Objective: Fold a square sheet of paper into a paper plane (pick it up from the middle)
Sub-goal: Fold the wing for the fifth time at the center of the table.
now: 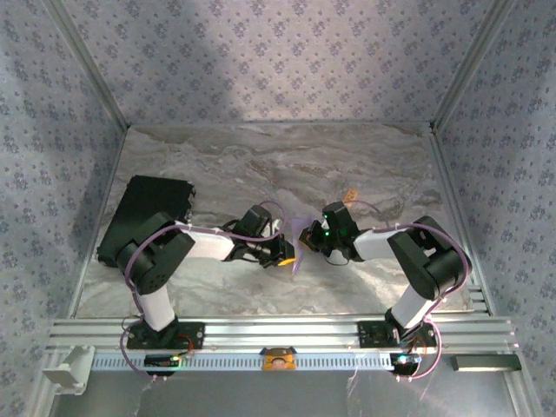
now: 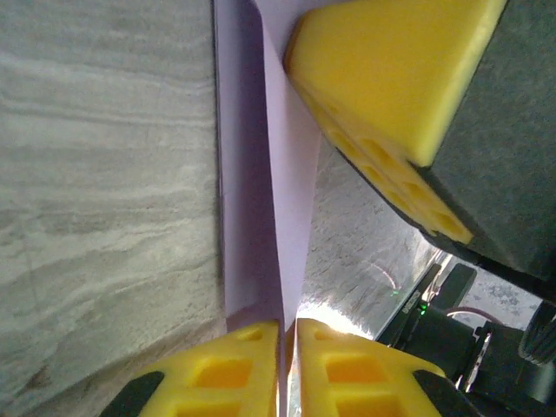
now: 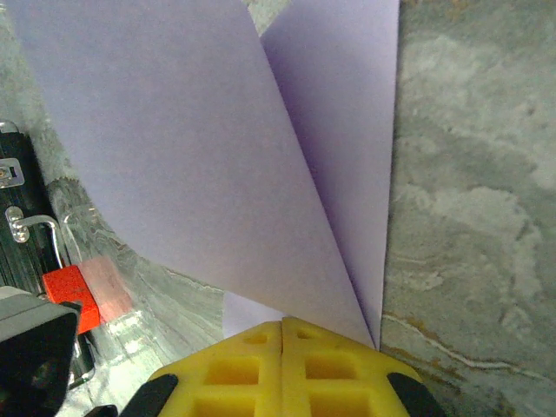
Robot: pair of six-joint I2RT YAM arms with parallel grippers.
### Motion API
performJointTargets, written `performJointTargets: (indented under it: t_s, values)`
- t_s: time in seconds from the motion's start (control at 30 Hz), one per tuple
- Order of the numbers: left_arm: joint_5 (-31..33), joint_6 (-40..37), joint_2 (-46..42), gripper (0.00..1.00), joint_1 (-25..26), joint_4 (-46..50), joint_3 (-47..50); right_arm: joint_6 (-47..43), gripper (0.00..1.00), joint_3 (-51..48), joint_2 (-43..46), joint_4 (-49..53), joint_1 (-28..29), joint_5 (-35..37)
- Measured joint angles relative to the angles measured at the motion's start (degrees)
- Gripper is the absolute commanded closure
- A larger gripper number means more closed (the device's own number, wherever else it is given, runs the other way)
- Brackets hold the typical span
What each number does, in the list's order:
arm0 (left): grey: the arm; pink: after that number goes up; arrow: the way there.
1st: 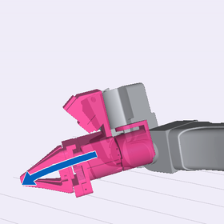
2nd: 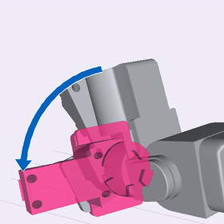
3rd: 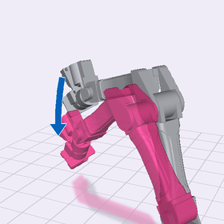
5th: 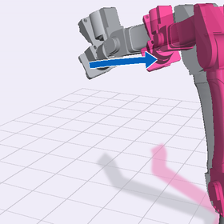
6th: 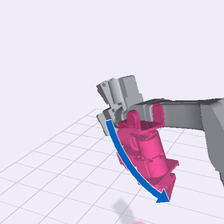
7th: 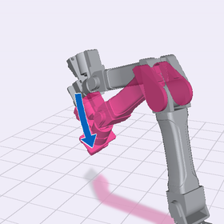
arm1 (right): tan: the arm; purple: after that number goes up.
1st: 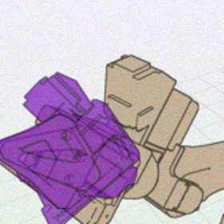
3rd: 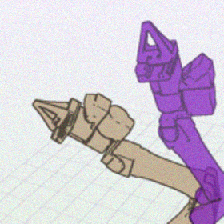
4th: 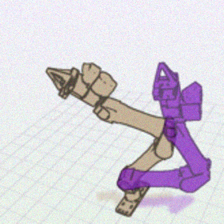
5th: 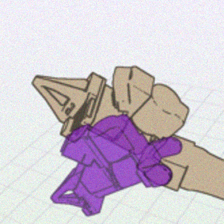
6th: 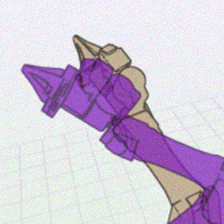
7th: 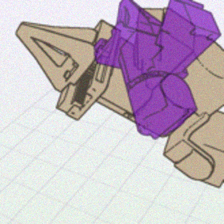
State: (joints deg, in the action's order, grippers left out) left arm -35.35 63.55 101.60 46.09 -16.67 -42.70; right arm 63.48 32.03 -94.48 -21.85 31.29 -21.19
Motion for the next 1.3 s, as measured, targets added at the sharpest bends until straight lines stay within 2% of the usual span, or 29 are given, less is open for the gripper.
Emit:
performJointTargets:
  t_s: [0.3, 0.83, 1.07, 1.2, 1.3]
  values:
    - [-0.55, 0.13, 1.55, 0.99, 0.11, -0.2, -0.13, 0.0, 0.94, -0.02, 0.0, 0.0, 0.0, 0.02]
    - [-1.25, -0.09, 2.97, 0.99, 0.44, -0.72, -0.5, 0.0, 0.94, -0.13, 0.0, -0.04, 0.0, 0.02]
    - [-0.81, -1.55, 3.04, 0.92, 0.74, 0.72, -1.2, 0.0, 0.94, -0.13, 0.0, -0.04, 0.0, 0.02]
    - [0.28, -2.12, 1.95, 0.77, 1.14, 1.22, -1.18, -0.04, 0.94, -0.13, 0.13, 0.09, 0.0, 0.2]
    - [2.6, -2.64, -1.25, 0.74, 1.73, 4.13, -0.98, -0.09, 0.94, -0.13, 0.26, 0.2, 0.0, 0.24]
